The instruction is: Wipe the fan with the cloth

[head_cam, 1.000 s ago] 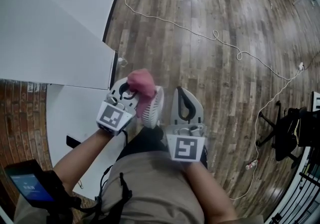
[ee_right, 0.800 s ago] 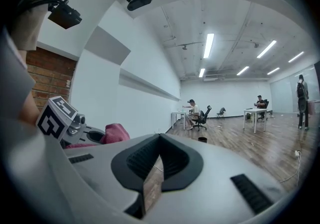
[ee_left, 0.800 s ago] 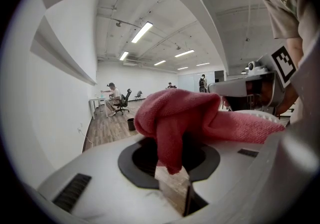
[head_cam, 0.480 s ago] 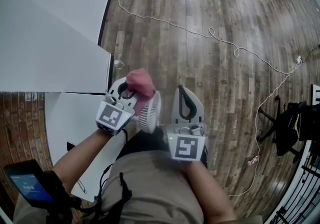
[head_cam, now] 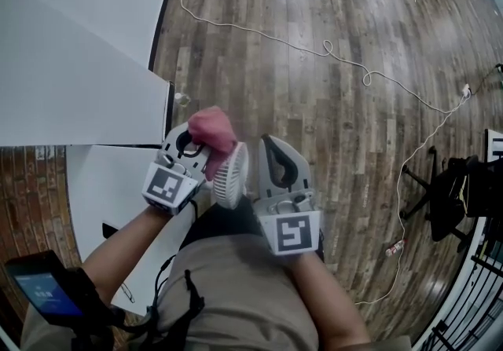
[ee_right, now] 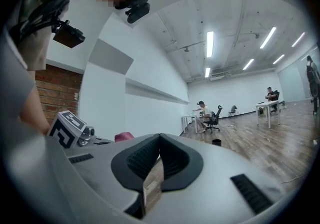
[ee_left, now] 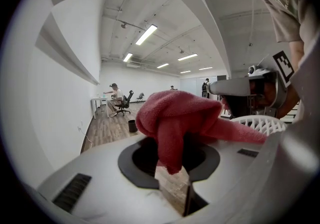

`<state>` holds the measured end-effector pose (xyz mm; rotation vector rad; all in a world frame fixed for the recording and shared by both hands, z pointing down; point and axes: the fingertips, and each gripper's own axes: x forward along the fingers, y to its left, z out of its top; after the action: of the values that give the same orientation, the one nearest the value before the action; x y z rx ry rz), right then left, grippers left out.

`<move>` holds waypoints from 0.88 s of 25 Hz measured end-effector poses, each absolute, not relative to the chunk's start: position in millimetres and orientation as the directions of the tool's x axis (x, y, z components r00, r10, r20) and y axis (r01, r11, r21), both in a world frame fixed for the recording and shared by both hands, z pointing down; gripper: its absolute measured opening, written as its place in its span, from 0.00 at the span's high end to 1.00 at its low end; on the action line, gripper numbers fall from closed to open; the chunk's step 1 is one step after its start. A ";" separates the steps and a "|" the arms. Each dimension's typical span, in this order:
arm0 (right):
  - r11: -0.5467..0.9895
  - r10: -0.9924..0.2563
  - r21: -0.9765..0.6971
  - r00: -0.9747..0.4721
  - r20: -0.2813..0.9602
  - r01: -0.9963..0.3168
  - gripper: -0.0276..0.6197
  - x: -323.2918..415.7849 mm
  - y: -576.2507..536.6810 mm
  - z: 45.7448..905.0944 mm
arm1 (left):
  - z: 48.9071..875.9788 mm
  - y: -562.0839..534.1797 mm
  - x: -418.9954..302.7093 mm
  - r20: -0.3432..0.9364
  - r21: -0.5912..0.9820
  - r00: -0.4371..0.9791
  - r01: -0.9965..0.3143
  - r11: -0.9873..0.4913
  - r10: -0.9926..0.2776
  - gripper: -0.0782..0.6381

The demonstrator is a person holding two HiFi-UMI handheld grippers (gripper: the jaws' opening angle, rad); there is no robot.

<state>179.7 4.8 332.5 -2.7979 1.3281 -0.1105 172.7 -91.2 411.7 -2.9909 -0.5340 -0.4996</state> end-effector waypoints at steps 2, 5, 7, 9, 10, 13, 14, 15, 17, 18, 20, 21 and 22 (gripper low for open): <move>-0.594 -0.804 -0.066 0.594 0.023 -0.801 0.96 171.4 -3.0 324.8 | 406.0 -90.8 170.2 0.305 -0.002 0.900 0.329 -0.944 0.313 0.77; -0.536 -0.844 -0.059 0.536 0.012 -0.842 0.90 155.0 -15.5 316.7 | 400.6 -89.4 160.3 0.290 0.002 0.910 0.310 -0.951 0.297 0.77; -0.493 -0.870 -0.047 0.493 0.010 -0.869 0.87 142.2 -25.8 314.4 | 399.3 -90.1 152.3 0.285 0.004 0.915 0.297 -0.955 0.286 0.77; -0.460 -0.888 -0.038 0.461 0.004 -0.887 0.87 129.5 -35.0 313.4 | 397.8 -90.8 144.6 0.272 0.011 0.921 0.285 -0.959 0.277 0.77; -0.449 -0.893 -0.038 0.449 0.004 -0.893 0.86 122.6 -38.7 314.0 | 397.2 -91.1 140.2 0.266 0.016 0.924 0.280 -0.960 0.274 0.77; -0.417 -0.908 -0.056 0.413 0.070 -0.907 0.67 103.7 -45.3 327.2 | 397.0 -89.8 127.7 0.257 0.009 0.928 0.278 -0.960 0.271 0.77; -0.415 -0.908 -0.062 0.409 0.092 -0.908 0.64 100.0 -45.3 330.9 | 396.2 -88.2 124.1 0.251 0.003 0.929 0.280 -0.960 0.272 0.77; -0.417 -0.907 -0.061 0.410 0.099 -0.907 0.61 97.5 -44.9 331.6 | 394.9 -86.2 120.2 0.246 -0.005 0.930 0.281 -0.960 0.272 0.77; -0.416 -0.907 -0.052 0.410 0.096 -0.908 0.56 94.2 -44.2 329.6 | 391.4 -81.7 112.2 0.238 -0.026 0.932 0.287 -0.958 0.273 0.77; -0.411 -0.909 -0.051 0.405 0.096 -0.910 0.52 93.0 -43.9 328.8 | 389.2 -79.2 108.9 0.232 -0.034 0.933 0.291 -0.956 0.276 0.77; -0.403 -0.912 -0.064 0.396 0.103 -0.913 0.46 90.1 -42.7 328.9 | 384.8 -74.4 102.4 0.213 -0.038 0.935 0.296 -0.954 0.282 0.77; -0.399 -0.914 -0.068 0.392 0.102 -0.914 0.46 87.4 -42.6 328.7 | 383.7 -72.3 98.2 0.207 -0.039 0.936 0.297 -0.954 0.284 0.77; -0.393 -0.917 -0.068 0.386 0.099 -0.917 0.46 84.0 -43.4 328.4 | 383.6 -70.6 93.6 0.205 -0.038 0.938 0.295 -0.955 0.281 0.77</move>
<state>84.0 -43.4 328.4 -2.6130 1.7289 -0.1885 93.6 -70.6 383.6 -3.0254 -0.4506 -0.3043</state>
